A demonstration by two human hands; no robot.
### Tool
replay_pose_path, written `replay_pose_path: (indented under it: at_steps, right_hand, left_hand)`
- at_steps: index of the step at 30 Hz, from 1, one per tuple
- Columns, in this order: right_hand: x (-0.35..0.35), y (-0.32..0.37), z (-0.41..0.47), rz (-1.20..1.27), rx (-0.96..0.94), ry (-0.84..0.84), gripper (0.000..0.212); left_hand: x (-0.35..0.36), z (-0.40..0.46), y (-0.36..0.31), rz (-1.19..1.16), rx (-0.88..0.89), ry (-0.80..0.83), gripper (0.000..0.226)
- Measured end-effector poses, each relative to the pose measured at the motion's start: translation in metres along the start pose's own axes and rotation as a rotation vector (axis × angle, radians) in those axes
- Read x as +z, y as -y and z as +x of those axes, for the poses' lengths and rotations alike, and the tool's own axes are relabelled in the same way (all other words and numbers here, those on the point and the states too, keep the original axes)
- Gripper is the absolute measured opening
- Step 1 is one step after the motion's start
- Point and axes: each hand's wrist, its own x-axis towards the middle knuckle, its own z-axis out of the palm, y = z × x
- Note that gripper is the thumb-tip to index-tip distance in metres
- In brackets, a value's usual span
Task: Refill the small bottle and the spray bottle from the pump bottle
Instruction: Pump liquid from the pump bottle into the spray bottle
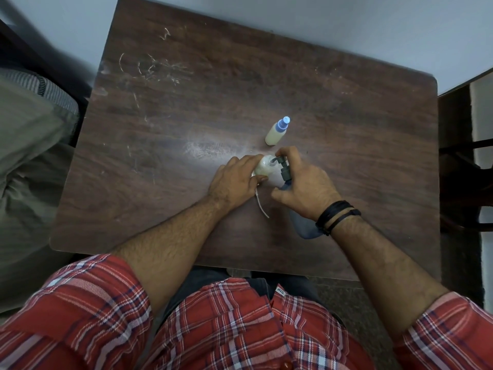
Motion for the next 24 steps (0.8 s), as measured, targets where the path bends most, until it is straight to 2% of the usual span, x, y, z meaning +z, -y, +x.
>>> replay_pose_path:
  at_steps: [17,24]
  right_hand:
    - [0.003,-0.012,-0.007,0.047,-0.051,-0.043,0.082]
    - [0.0,-0.021,-0.01,0.141,-0.085,-0.079,0.091]
  left_hand:
    - [0.0,-0.001,0.002,0.002,0.016,-0.005,0.053]
    - [-0.002,-0.001,0.003,-0.023,0.018,0.029,0.056]
